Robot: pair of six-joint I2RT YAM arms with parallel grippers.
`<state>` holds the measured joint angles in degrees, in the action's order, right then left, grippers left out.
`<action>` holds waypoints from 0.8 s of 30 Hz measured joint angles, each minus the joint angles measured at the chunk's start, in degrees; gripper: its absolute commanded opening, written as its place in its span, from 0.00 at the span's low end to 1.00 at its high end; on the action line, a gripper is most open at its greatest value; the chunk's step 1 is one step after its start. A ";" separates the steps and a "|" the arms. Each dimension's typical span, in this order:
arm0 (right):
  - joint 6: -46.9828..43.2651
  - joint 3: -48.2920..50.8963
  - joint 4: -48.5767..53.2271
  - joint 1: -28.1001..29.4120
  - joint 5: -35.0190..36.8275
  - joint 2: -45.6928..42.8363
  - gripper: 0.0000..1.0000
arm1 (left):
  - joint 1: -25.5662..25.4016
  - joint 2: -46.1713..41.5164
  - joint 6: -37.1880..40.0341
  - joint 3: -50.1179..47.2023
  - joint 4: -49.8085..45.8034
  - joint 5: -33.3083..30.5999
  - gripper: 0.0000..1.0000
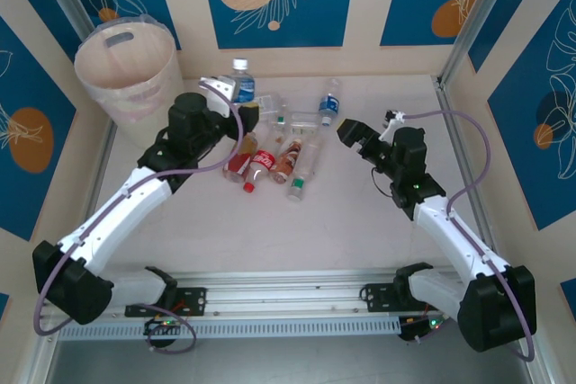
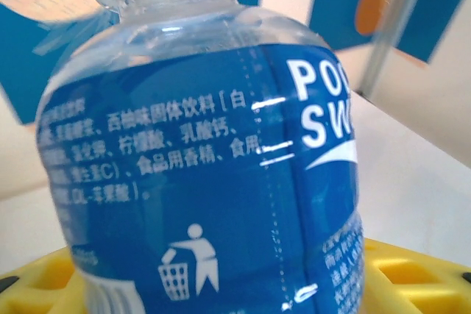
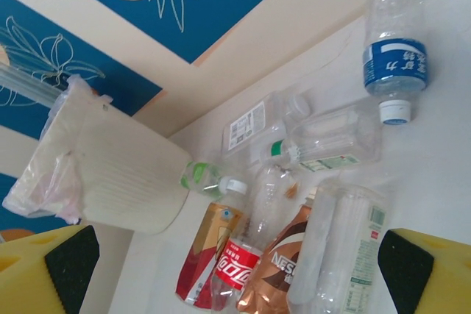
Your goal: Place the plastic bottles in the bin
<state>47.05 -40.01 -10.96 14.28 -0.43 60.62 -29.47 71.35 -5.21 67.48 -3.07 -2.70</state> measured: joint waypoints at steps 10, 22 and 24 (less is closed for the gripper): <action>-2.12 -3.93 -0.04 3.89 -2.89 4.66 1.00 | 8.98 4.20 -0.87 7.39 6.23 -18.23 0.00; -5.66 -7.56 2.75 7.08 -3.02 5.90 1.00 | 22.36 18.16 -2.40 23.21 3.85 -30.21 0.00; -5.79 -7.87 3.50 7.08 -3.02 6.36 1.00 | 24.46 19.50 -3.45 23.26 3.02 -30.05 0.00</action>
<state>41.25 -47.88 -7.46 21.37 -3.44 66.98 -5.02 90.85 -8.67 90.74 -0.05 -32.75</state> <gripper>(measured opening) 0.995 0.592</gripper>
